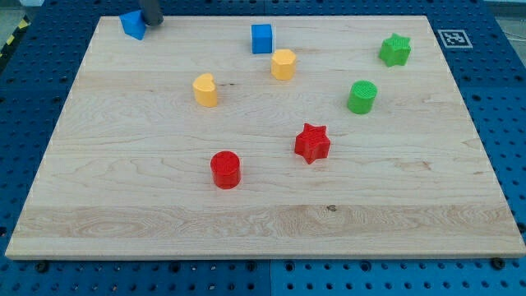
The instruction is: Place the blue triangle to the top left corner of the board
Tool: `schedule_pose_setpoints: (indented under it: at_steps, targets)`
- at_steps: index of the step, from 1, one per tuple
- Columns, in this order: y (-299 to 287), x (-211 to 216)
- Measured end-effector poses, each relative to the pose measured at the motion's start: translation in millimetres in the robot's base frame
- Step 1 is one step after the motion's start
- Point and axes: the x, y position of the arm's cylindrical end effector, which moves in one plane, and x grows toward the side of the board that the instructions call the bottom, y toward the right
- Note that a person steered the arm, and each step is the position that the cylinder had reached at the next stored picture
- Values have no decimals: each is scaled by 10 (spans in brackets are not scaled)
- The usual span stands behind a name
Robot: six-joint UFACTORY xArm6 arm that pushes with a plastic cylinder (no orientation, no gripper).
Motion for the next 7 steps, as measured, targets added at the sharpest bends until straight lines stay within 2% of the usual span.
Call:
schedule_pose_setpoints:
  at_steps: [2,5,7]
  targets:
    - [50,0]
    - [678,102]
    - [362,335]
